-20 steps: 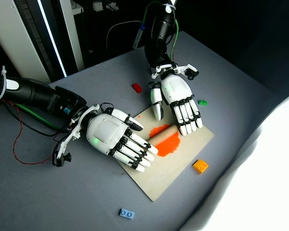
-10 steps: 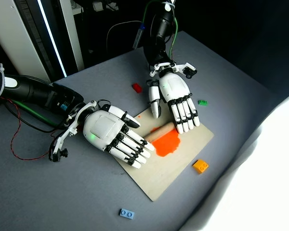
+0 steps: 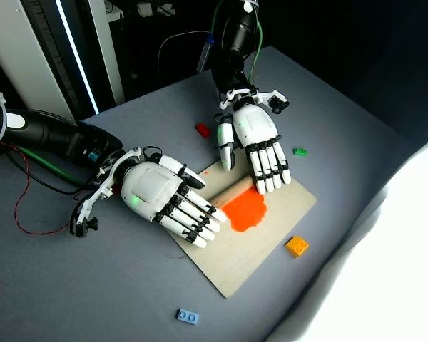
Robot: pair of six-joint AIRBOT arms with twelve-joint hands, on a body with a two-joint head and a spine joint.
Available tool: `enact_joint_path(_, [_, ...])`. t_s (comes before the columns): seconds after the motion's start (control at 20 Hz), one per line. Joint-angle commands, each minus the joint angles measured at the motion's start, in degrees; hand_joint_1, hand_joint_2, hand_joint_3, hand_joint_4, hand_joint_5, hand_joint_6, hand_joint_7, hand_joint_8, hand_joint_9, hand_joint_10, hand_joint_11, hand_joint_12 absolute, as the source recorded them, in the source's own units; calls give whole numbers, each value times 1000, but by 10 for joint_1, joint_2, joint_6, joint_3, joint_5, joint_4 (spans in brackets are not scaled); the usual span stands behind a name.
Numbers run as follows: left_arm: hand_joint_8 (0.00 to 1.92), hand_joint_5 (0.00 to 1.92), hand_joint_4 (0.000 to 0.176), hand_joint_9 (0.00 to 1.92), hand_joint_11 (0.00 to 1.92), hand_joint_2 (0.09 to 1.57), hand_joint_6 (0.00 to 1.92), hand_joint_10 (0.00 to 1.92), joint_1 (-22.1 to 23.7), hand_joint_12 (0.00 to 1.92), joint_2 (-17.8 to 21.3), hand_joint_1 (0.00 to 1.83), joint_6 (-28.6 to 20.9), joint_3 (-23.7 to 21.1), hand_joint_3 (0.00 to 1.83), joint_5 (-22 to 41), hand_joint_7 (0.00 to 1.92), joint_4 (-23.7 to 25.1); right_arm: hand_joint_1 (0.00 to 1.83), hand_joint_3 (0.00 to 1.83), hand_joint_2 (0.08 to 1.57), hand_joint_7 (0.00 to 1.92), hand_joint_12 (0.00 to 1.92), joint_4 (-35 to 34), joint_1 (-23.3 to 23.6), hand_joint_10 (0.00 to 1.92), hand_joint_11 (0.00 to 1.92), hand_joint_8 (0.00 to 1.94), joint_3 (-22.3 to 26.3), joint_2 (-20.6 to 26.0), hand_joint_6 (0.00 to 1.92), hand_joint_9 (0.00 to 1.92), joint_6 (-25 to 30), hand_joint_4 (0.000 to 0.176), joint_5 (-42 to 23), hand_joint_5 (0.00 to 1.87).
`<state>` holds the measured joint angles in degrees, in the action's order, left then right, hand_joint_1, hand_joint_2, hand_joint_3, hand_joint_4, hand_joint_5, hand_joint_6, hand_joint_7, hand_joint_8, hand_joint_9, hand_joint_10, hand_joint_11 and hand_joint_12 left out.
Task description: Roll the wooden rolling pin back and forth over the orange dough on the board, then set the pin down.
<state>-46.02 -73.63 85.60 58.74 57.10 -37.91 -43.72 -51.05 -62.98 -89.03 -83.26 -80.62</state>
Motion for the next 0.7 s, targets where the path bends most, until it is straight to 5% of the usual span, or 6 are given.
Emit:
enact_joint_path(0.0, [0,217,0,160,0,1505,2,0,0,119,6,0,-2,-2,0,56,221,29,0,16,1570,385,626,10,-5,3,0,3,0,-2,7,314,-2,0,-26,355])
enact_joint_path(0.65, [0,208,0,145,0,1505,4,0,-10,91,16,0,-5,-22,0,62,212,33,0,28,1571,390,657,-24,-5,0,0,1,13,-7,5,320,-35,0,-48,368])
